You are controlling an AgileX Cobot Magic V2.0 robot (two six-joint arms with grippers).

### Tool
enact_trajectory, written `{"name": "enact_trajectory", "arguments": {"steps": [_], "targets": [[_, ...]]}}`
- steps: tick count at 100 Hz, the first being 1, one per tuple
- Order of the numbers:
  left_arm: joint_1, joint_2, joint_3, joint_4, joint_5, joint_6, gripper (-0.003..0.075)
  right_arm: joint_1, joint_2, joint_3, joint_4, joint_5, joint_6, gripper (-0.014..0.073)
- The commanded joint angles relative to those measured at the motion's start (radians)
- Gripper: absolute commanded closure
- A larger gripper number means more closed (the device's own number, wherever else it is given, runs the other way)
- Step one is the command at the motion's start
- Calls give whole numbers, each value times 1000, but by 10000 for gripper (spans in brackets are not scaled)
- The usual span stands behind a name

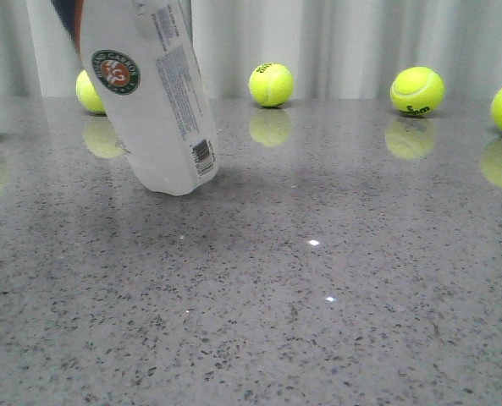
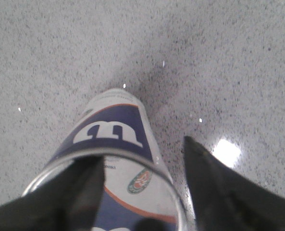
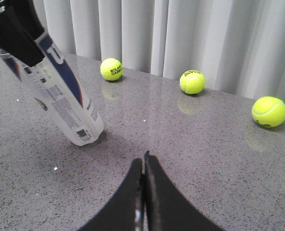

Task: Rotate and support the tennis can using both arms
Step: 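Tilt the can upright with the left gripper and set its base down, then release the can and raise the left gripper away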

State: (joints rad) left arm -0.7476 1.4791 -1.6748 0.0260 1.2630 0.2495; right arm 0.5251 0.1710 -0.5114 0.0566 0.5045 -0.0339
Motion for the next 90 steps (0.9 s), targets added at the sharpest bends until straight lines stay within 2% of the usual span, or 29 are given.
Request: {"name": "enact_trajectory", "arguments": {"steps": [1, 28, 72, 85, 90], "targets": [[-9, -5, -64, -3, 0, -13, 243, -5, 11, -23, -8, -85, 1, 654], [-9, 83, -151, 61, -36, -11, 243, -5, 11, -23, -8, -85, 1, 654], [-9, 112, -199, 57, -53, -11, 244, -5, 11, -23, -8, -85, 1, 654], [-9, 104, -199, 57, -107, -20, 250, -5, 11, -23, -8, -85, 1, 654], [-9, 89, -199, 57, -132, -43, 275, -5, 11, -23, -8, -85, 1, 654]]}}
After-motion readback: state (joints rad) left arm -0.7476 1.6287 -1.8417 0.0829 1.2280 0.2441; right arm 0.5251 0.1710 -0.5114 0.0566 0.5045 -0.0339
